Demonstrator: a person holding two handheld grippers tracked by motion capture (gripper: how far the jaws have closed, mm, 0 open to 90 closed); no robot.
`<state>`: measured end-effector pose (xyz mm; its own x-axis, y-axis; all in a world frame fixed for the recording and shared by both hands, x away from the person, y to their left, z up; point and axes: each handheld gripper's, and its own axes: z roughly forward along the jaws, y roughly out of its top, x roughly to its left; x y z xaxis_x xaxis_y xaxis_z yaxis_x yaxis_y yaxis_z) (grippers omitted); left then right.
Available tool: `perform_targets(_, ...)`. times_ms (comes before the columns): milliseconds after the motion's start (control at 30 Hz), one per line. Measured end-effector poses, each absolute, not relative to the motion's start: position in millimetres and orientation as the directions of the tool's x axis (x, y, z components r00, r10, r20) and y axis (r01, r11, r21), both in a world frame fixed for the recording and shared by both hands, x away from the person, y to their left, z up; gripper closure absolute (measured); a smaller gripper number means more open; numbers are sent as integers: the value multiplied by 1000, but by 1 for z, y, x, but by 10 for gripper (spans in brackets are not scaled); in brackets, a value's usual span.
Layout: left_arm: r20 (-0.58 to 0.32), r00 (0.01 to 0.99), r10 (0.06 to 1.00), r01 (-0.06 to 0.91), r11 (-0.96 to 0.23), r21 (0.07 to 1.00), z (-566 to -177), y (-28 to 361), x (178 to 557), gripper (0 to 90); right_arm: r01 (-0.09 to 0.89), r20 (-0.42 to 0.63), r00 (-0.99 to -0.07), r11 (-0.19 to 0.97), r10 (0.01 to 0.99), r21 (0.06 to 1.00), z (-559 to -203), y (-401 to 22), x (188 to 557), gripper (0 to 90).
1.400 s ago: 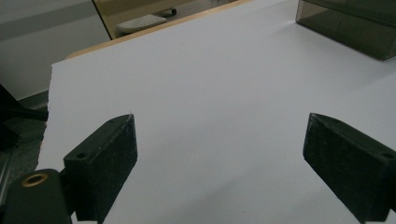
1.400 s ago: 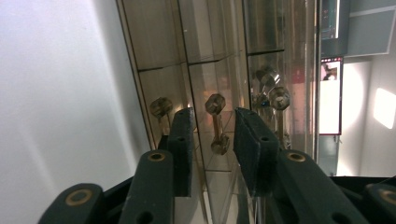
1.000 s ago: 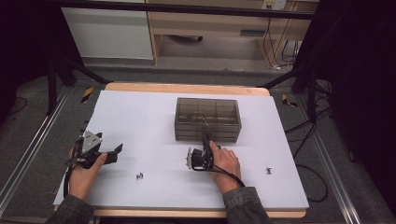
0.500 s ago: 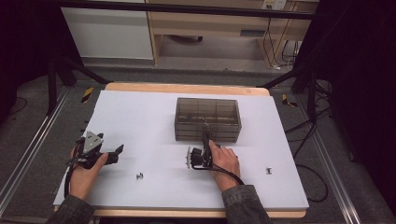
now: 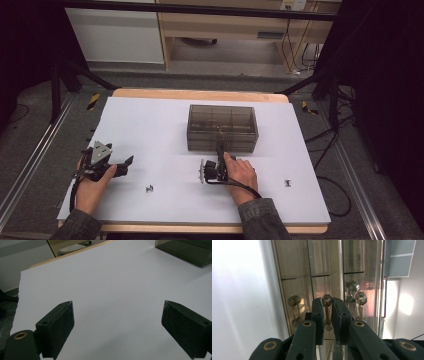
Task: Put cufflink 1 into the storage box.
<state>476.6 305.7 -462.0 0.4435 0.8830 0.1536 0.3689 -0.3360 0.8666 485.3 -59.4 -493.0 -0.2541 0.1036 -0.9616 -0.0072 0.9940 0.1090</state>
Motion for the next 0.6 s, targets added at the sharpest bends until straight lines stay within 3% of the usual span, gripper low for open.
perform_targets(367, 155, 443, 883, 373, -339, 864, -463, 305, 477, 108, -13, -960, -267, 996, 85, 92, -494, -61, 461, 806)
perform_targets(600, 156, 446, 882, 372, -341, 863, -463, 305, 477, 108, 13, -932, -311, 982, 185, 190, -485, -62, 454, 765)
